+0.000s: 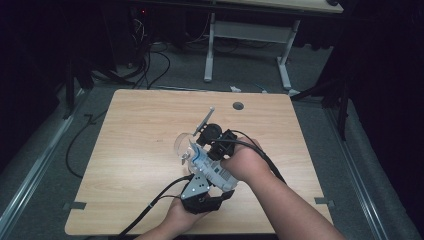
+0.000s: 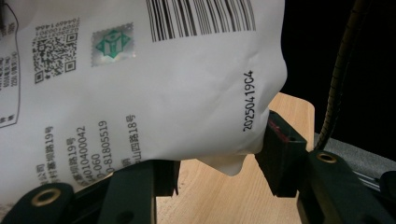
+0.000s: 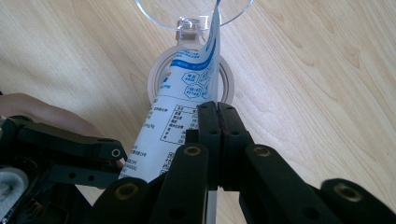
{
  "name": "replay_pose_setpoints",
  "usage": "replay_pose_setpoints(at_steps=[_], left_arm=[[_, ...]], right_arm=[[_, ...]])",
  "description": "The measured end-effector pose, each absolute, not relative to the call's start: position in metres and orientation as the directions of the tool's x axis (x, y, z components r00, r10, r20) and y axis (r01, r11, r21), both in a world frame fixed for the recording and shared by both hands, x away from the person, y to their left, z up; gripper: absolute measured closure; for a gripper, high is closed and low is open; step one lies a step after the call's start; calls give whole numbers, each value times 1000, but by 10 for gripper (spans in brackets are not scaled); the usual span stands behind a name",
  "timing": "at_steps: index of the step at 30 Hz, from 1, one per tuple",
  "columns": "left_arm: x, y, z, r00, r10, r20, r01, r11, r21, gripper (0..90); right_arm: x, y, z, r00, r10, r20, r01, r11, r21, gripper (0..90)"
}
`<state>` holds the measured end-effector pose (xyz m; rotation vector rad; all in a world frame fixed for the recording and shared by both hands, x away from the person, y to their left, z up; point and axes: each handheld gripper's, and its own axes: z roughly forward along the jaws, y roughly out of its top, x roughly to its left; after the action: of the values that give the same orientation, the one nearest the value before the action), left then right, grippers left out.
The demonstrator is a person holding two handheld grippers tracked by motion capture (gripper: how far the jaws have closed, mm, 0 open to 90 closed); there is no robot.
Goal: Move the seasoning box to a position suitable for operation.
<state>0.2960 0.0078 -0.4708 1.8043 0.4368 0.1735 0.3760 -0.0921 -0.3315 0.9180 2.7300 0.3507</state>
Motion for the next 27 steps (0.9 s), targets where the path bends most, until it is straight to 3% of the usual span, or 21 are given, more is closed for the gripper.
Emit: replay_pose_setpoints(at_steps=[27], left_arm=[[296, 8, -471, 918, 382, -107, 202, -217, 955, 543]], right_arm=[[377, -91, -335, -775, 614, -150, 557, 776, 296, 898]])
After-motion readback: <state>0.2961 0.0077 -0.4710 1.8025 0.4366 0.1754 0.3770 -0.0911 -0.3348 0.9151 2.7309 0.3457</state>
